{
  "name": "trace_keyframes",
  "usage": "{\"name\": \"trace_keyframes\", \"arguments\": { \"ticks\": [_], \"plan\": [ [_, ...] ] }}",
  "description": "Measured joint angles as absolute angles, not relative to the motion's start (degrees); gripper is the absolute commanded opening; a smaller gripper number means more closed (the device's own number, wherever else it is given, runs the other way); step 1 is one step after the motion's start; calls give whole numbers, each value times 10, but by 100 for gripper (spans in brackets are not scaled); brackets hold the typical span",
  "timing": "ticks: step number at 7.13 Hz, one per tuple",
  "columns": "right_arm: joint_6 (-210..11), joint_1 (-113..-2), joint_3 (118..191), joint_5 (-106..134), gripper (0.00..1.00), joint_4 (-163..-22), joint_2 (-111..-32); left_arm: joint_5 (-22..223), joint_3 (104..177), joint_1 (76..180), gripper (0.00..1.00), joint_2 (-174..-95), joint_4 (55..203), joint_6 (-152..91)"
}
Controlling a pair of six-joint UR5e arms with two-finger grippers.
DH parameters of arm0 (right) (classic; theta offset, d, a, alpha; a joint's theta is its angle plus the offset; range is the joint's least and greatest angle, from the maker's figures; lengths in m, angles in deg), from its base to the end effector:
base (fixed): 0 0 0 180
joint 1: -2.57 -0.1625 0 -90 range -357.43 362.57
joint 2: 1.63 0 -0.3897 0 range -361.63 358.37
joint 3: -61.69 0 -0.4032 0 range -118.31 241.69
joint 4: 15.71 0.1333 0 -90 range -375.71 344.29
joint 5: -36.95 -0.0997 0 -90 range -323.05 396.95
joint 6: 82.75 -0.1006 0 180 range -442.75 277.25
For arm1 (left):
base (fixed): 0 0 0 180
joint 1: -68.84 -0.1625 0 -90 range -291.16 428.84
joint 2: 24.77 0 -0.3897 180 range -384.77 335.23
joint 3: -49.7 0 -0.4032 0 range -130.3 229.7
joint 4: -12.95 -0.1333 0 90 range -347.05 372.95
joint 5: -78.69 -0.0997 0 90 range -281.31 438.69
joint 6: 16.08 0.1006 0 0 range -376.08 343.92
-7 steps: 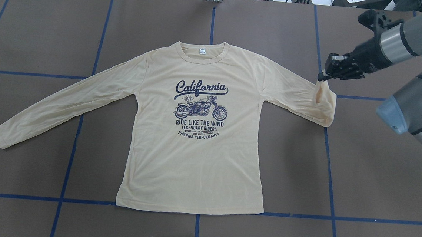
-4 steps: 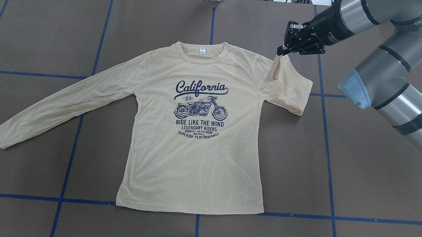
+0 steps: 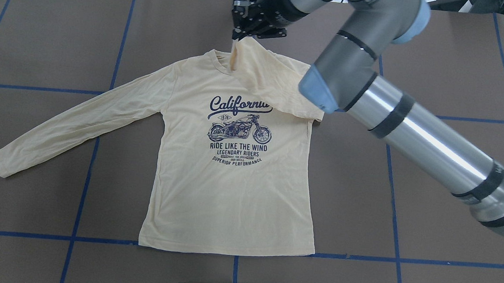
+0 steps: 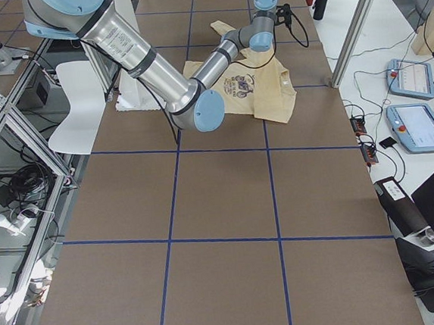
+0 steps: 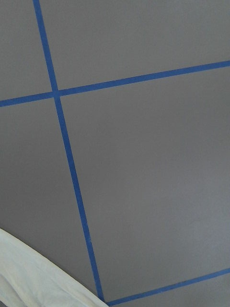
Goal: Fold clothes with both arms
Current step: 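Carry the sleeve with the right gripper across the shirt toward the collar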
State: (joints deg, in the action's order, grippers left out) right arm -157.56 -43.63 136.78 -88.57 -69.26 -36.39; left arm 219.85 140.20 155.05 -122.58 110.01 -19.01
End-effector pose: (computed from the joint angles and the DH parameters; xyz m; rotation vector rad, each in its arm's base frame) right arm -0.4513 -0.5787 0.0454 0.2089 -1.3678 0.0369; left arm -0.0175 -0.5672 0.5247 0.1977 0.9007 0.1337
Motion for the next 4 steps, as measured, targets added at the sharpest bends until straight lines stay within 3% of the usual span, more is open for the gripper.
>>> {"name": "trace_keyframes", "arguments": {
  "ticks": [4],
  "plan": [
    [-1571, -369, 1239, -774, 0, -692, -294, 2199, 1385, 1551, 99, -1229, 1102, -189]
  ]
}}
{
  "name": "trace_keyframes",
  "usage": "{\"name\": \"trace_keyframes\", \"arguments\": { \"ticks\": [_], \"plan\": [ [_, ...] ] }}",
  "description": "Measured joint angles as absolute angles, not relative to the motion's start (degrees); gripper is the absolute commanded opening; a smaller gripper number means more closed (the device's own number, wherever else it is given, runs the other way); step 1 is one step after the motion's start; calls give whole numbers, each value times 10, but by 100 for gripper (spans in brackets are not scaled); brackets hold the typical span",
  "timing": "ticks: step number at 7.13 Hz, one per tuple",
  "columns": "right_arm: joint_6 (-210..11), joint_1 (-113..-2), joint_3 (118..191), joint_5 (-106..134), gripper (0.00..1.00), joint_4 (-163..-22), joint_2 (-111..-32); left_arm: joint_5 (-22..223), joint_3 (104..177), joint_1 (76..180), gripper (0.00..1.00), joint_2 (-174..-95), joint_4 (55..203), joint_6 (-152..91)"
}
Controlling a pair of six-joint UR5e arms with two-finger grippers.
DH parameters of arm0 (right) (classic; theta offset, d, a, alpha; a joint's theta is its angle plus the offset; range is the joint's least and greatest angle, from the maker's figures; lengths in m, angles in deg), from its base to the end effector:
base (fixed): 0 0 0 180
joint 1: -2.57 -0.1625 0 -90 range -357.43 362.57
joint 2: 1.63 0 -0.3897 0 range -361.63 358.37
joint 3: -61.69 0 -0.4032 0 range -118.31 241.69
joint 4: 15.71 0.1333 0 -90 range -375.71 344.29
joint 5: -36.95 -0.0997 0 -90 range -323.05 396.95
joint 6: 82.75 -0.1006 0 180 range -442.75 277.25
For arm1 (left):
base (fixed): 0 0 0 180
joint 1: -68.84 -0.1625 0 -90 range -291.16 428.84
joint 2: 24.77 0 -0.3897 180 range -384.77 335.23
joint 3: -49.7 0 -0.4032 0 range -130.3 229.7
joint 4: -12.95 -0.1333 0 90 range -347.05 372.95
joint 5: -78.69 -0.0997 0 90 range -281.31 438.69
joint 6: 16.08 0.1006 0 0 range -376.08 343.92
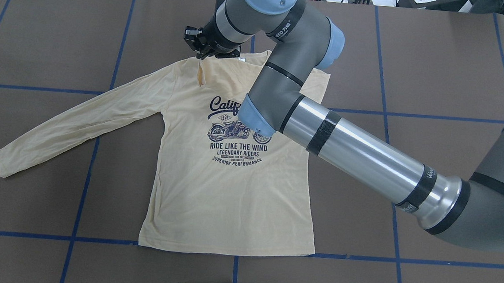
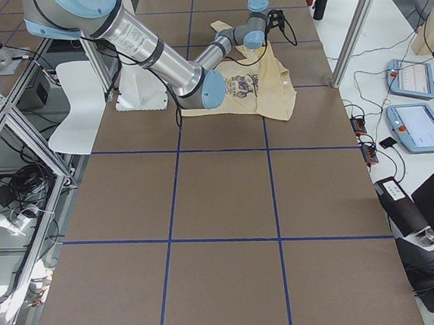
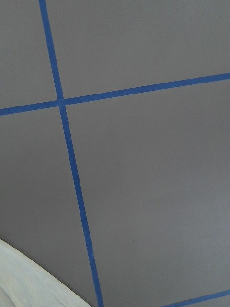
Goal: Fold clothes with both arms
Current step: 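Carry the sleeve with the right gripper across the shirt toward the collar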
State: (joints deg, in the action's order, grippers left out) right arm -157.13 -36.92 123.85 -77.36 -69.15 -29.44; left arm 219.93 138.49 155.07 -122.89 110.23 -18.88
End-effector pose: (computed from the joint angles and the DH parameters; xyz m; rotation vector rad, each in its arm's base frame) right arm -0.5565 -0.5776 0.0526 0.2361 -1.2466 0.0968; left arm -0.0174 -0.5698 0.5364 0.1796 0.9015 0.1264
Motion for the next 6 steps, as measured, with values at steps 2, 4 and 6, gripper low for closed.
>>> {"name": "trace_keyframes", "arguments": {
  "ticks": [2, 4, 6],
  "plan": [
    [-1572, -355, 1205, -741, 0, -692, -281, 2199, 1384, 1551, 99, -1232, 1102, -189],
    [-1571, -343, 1186, -713, 15, -692, -270, 2199, 1382, 1551, 99, -1236, 1102, -190],
    [-1571, -325, 1165, -675, 99, -692, -248, 2199, 1379, 1551, 99, -1240, 1102, -190]
  ]
}}
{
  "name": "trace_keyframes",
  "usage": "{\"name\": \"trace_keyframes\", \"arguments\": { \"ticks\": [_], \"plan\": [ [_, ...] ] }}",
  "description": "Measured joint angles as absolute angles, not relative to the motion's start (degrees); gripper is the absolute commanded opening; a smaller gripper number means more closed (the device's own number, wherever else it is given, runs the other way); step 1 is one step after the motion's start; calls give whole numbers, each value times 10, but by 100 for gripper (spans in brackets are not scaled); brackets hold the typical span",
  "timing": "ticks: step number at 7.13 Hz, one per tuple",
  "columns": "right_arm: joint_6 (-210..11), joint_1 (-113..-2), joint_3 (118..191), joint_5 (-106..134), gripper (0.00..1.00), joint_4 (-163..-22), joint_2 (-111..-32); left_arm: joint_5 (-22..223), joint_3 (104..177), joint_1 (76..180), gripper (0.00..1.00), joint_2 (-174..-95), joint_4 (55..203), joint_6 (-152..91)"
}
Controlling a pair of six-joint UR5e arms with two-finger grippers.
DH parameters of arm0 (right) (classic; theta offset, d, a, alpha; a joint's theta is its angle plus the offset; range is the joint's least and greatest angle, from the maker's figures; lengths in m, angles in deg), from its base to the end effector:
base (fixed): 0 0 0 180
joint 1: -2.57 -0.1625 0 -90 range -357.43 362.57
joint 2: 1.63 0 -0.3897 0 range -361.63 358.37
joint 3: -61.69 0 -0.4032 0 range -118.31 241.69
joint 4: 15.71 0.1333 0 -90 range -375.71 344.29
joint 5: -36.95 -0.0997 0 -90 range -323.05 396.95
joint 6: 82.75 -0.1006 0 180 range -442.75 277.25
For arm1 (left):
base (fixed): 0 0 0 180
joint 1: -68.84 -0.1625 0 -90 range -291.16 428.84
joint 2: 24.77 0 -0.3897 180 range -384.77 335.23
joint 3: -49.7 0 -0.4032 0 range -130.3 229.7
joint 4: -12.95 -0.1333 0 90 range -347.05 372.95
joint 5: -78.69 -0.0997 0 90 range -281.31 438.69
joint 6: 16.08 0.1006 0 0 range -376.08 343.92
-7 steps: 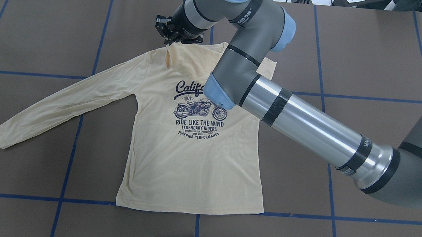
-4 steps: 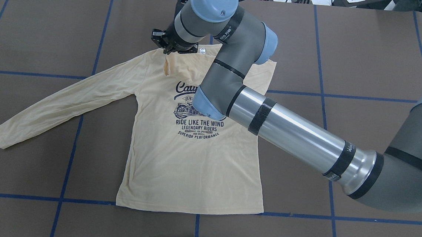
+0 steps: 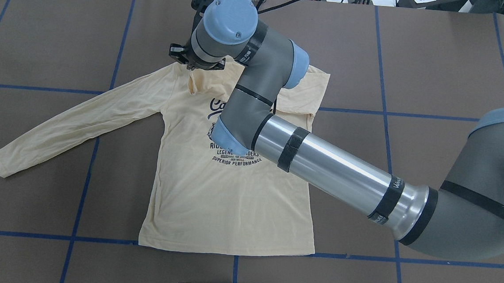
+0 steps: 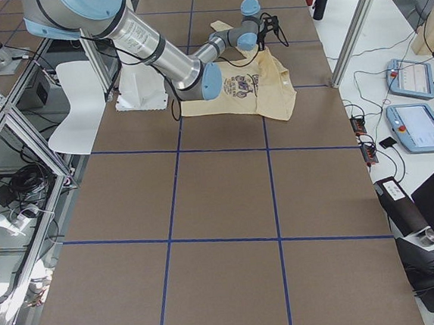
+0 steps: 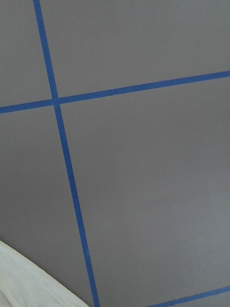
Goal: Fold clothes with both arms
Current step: 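Carry the sleeve with the right gripper across the shirt toward the collar, then release the sleeve on the shirt and withdraw the right gripper outward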
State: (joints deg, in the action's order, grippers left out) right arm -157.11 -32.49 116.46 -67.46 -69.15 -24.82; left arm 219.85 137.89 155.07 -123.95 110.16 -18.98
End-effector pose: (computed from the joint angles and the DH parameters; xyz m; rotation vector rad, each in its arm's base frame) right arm -0.6166 -0.5650 0.0486 0.3066 -1.1634 0.1476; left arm -0.0171 -0.5768 0.5314 0.1853 0.9004 0.1277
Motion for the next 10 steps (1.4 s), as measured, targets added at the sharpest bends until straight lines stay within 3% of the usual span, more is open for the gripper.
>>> {"name": "trace_keyframes", "arguments": {
  "ticks": [6, 10],
  "plan": [
    [-1587, -311, 1182, -635, 100, -704, -246, 2198, 1379, 1550, 99, -1245, 1106, -190],
    [-1584, -335, 1370, -705, 100, -908, -336, 2191, 1387, 1522, 100, -1215, 1250, -371]
  ]
}}
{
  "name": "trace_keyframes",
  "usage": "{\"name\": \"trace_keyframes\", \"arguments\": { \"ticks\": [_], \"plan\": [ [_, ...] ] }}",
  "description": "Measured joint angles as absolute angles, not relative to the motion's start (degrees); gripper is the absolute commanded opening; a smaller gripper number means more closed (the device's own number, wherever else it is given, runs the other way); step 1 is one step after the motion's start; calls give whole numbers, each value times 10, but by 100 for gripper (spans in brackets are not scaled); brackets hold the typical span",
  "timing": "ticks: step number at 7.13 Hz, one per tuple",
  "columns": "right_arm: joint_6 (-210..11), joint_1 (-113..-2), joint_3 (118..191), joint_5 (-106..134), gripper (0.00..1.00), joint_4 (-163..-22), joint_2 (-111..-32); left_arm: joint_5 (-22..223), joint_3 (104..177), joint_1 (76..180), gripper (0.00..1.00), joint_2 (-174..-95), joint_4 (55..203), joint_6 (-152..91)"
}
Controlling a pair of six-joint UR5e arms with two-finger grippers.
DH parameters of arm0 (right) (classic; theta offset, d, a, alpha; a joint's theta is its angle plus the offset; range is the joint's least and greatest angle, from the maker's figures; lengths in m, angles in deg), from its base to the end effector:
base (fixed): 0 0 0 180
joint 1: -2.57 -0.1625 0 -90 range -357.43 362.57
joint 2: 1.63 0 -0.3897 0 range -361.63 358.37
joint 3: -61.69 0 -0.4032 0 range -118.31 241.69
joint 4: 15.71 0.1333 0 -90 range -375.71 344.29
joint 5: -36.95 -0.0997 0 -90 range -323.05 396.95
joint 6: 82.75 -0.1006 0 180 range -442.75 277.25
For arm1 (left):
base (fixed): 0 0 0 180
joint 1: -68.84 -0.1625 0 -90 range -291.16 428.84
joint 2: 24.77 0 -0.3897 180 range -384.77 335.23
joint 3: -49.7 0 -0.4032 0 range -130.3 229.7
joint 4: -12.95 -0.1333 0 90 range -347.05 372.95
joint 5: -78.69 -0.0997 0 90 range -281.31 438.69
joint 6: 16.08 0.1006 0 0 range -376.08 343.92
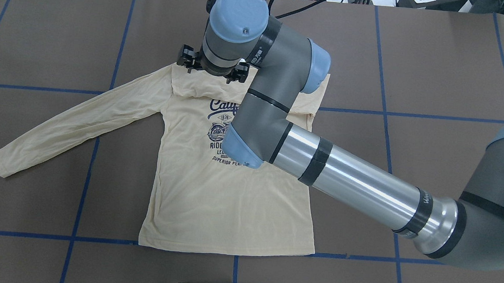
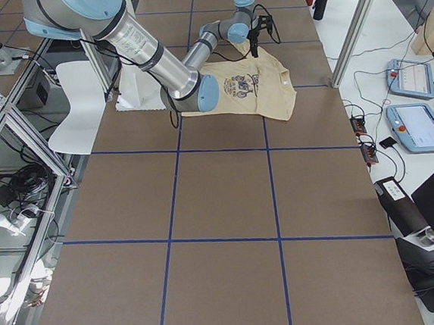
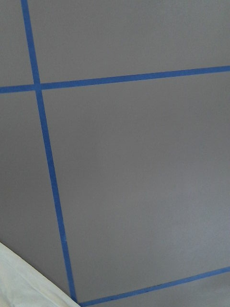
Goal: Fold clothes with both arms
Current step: 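Release the sleeve on the shirt and withdraw the right gripper outward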
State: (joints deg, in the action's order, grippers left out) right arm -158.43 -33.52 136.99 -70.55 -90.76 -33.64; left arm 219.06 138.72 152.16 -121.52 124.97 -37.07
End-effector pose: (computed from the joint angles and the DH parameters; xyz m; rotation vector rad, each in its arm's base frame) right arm -0.5518 -0.5298 0.0583 0.1774 -1.0315 0.1895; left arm 0.0103 -0.5677 0.5192 0.2335 0.9428 -0.0167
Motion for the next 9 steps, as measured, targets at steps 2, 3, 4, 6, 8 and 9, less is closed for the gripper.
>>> {"name": "trace_keyframes", "arguments": {
  "ticks": [2, 3, 4, 6, 8, 9],
  "plan": [
    [-1542, -352, 1513, -732, 100, -1007, -445, 2145, 1392, 1465, 100, -1163, 1410, -538],
    [-1494, -361, 1581, -739, 100, -1066, -499, 2100, 1403, 1418, 100, -1132, 1476, -615],
    [-1432, -371, 1642, -745, 100, -1129, -548, 2058, 1424, 1371, 100, -1104, 1511, -679],
    [-1353, -383, 1728, -754, 100, -1189, -629, 1995, 1473, 1285, 100, -1044, 1536, -764],
    [-1315, -396, 1773, -770, 100, -1197, -679, 1962, 1491, 1228, 99, -1004, 1557, -801],
    [-1309, -399, 1778, -778, 100, -1197, -686, 1935, 1490, 1202, 99, -998, 1558, -816]
  ]
}}
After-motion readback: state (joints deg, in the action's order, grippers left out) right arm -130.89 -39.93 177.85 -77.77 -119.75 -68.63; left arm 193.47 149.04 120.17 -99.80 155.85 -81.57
